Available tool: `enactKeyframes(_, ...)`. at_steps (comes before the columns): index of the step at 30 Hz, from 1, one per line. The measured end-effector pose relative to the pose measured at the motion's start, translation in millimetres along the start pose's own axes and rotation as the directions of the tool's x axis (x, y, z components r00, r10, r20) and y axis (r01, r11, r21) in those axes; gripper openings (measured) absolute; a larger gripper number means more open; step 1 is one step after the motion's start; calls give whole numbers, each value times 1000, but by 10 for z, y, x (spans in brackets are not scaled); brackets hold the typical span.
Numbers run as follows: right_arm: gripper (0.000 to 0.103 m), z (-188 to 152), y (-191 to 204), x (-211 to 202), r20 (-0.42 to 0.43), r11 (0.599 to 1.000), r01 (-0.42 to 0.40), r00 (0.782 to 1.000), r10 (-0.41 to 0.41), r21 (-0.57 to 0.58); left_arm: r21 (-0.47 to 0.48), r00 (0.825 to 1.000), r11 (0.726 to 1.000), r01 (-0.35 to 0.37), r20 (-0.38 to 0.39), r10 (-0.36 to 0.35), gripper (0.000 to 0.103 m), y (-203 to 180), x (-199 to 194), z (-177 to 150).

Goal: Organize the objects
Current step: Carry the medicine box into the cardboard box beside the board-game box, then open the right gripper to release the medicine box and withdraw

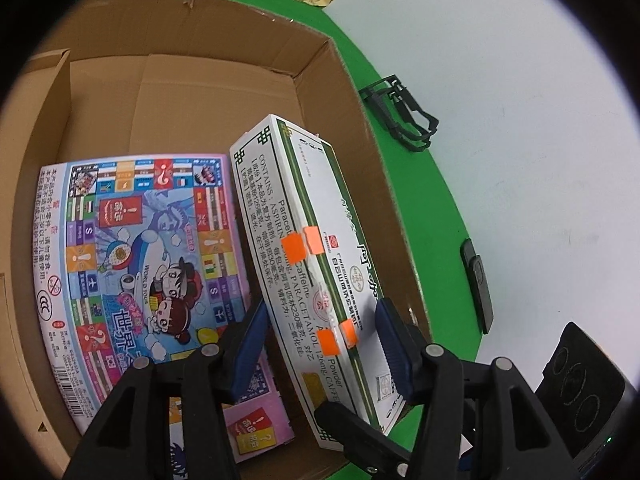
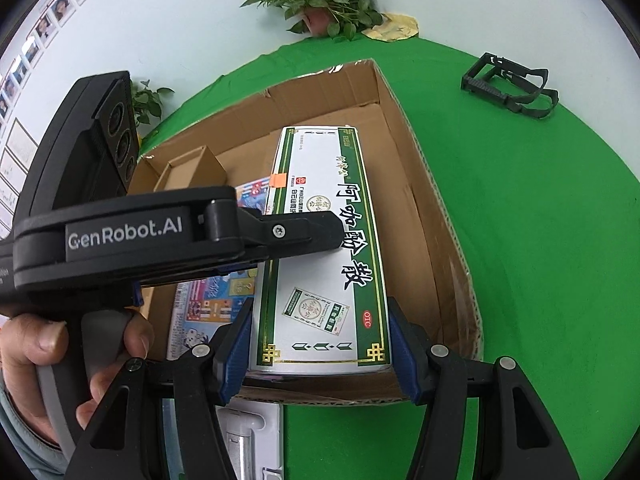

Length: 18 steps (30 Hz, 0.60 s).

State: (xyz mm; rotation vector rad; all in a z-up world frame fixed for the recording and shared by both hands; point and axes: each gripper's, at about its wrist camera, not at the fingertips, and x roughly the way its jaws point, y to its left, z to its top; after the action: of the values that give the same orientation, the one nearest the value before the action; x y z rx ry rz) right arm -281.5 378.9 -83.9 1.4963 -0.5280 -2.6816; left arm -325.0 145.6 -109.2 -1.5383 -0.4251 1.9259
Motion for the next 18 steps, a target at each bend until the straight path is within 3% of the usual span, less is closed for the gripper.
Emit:
enactKeyframes(3,58,-42,25,34,7,998,58,998,-57,-15,17,999,999,-29,17,29,54,-9,-88,-20)
enactKeyframes(8,58,-32,47,68,-1,996,88,996,-88,-12,9,998,999,-31,63,31,55,4,-365,-22)
enactKeyframes(18,61,-74,231,86,-53,982,146,987,-153,-117,7,995,999,-45,95,44,55,66,-615,-211)
